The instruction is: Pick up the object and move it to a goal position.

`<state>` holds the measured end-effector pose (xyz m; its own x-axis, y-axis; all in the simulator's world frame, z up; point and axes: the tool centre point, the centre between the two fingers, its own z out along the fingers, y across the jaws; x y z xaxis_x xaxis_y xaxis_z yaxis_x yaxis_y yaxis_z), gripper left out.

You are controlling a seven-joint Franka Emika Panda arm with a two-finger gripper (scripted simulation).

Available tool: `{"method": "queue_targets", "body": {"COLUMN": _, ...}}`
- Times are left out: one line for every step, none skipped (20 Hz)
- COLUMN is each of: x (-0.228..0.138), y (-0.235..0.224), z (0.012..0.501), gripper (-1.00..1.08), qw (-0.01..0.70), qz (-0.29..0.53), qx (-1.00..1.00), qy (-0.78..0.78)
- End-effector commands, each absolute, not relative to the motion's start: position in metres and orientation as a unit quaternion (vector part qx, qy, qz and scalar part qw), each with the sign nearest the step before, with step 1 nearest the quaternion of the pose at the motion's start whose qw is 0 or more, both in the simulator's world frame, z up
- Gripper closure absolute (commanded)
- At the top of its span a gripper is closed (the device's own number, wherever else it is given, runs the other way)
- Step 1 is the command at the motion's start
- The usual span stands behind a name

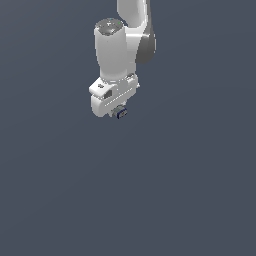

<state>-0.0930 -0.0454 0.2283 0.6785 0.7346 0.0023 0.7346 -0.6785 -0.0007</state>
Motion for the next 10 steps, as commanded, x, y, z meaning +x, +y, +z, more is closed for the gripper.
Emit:
{"method": "queue_targets", "body": {"x": -0.096, "y": -0.057, "z": 0.255, "gripper": 1.08, "qw": 0.002, "qz": -0.001, "qx": -0.916, "qy": -0.401}}
{"method": "queue_targets", "body": {"x": -0.096, "y": -0.061, "z": 0.265, "gripper": 1.08, "qw": 0.002, "qz": -0.001, "qx": -0.916, "qy": -0.401}}
{"method": "queue_targets", "body": {"x": -0.097, "y": -0.066, "z": 0.275, "gripper": 1.08, "qw": 0.002, "qz": -0.001, "qx": -0.916, "qy": -0.401}}
{"method": "queue_targets", "body": {"x": -0.098, "y": -0.071, "z": 0.285, "gripper": 1.08, "qw": 0.002, "qz": -0.001, "qx": -0.916, "qy": -0.401}}
{"method": "queue_targets", "body": {"x": -0.098, "y": -0.075, "z": 0.295, "gripper": 1.08, "qw": 0.002, "qz": -0.001, "qx": -0.916, "qy": -0.401}}
{"method": "queue_targets", "body": {"x": -0.099, "y": -0.08, "z": 0.305, "gripper": 1.08, "qw": 0.002, "qz": -0.001, "qx": -0.916, "qy": -0.401}}
{"method": "queue_targets", "body": {"x": -0.099, "y": -0.084, "z": 0.315, "gripper": 1.08, "qw": 0.002, "qz": -0.001, "qx": -0.916, "qy": -0.401}}
{"method": "queue_targets", "body": {"x": -0.1, "y": -0.089, "z": 0.325, "gripper": 1.08, "qw": 0.002, "qz": -0.001, "qx": -0.916, "qy": -0.401}}
{"method": "queue_targets", "body": {"x": -0.101, "y": -0.094, "z": 0.335, "gripper": 1.08, "qw": 0.002, "qz": -0.001, "qx": -0.916, "qy": -0.401}}
{"method": "queue_targets", "body": {"x": -0.101, "y": -0.098, "z": 0.345, "gripper": 1.08, "qw": 0.002, "qz": -0.001, "qx": -0.916, "qy": -0.401}}
